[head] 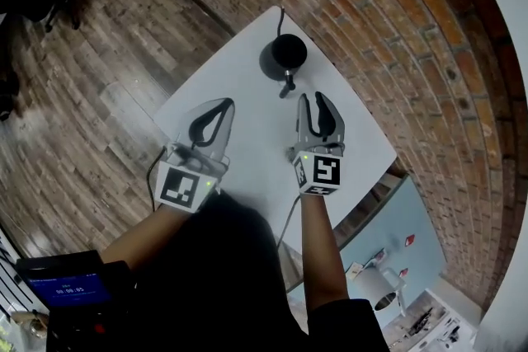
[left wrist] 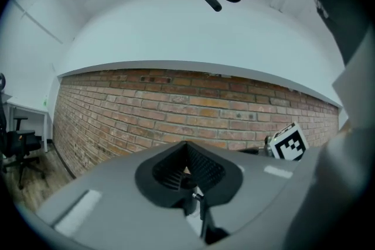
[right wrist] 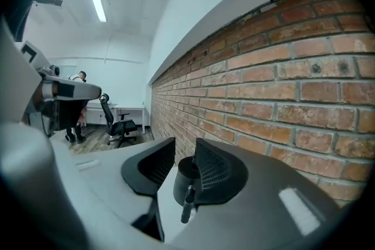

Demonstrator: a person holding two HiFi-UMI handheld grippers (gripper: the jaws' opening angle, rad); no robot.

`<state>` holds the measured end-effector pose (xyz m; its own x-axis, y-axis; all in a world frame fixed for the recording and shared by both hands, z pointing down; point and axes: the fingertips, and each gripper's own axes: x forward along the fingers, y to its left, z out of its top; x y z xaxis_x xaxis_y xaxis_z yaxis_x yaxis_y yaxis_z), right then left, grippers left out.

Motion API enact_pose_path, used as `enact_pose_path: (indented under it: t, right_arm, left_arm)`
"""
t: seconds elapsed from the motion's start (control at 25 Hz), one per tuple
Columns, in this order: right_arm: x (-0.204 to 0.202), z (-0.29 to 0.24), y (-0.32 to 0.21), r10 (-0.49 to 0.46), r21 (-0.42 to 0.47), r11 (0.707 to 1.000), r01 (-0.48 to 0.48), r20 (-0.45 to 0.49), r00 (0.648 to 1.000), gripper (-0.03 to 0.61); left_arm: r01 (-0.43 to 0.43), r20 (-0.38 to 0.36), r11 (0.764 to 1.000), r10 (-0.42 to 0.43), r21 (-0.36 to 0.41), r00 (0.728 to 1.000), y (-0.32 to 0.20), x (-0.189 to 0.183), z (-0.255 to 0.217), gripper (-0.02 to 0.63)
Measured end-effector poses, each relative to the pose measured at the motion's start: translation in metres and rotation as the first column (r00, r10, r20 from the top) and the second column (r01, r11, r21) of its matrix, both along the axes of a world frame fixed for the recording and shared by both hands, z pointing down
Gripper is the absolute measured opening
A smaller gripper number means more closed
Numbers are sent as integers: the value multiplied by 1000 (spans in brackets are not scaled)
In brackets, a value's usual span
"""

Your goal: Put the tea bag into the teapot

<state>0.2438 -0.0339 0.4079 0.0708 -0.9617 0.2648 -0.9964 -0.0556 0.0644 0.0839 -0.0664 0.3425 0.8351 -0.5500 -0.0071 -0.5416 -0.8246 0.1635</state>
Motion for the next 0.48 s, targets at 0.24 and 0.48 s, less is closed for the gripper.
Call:
enact_pose_path:
  t: [0.24,0.48]
  right_arm:
    - [12,28,-33,-10,-47,999,11,8,1000,146]
    - [28,47,-61,-13,-93,996,15,17,1000,156]
  left_arm:
    - [20,34,1000,-20,-16,999,-7,-12,14,0]
    - [42,55,998,-39,-45,998,-12,-18,27,0]
